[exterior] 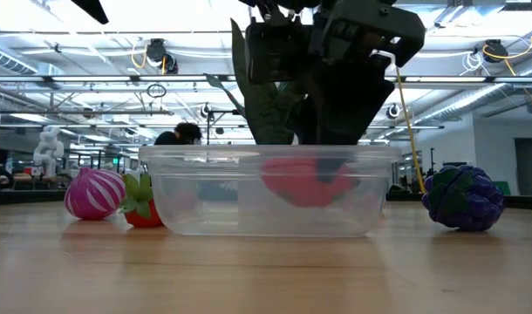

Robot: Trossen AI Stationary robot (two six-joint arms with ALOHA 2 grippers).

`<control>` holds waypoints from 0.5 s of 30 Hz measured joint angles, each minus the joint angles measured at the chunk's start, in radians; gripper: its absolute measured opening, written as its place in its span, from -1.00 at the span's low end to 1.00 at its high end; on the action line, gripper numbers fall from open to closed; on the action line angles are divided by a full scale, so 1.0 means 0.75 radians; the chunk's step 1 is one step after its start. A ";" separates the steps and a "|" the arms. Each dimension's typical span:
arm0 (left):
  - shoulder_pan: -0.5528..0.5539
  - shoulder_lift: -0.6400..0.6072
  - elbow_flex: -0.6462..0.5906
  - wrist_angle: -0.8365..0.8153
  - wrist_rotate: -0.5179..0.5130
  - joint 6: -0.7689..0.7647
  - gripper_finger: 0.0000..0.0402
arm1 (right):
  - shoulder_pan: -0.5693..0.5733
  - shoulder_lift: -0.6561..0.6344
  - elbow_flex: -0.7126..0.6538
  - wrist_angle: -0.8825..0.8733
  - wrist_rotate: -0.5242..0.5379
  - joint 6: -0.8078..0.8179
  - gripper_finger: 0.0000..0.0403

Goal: Pick and placing Produce into tupperware
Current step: Put the red dragon fruit into the transparent bin

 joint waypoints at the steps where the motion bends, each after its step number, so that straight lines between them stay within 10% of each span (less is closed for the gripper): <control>1: 0.001 0.000 0.000 0.000 0.000 0.000 -0.28 | 0.000 0.000 0.000 0.006 0.000 0.000 0.08; 15: 0.000 -0.001 0.000 -0.001 -0.001 0.008 -0.28 | -0.006 0.000 0.001 0.027 0.001 -0.001 0.08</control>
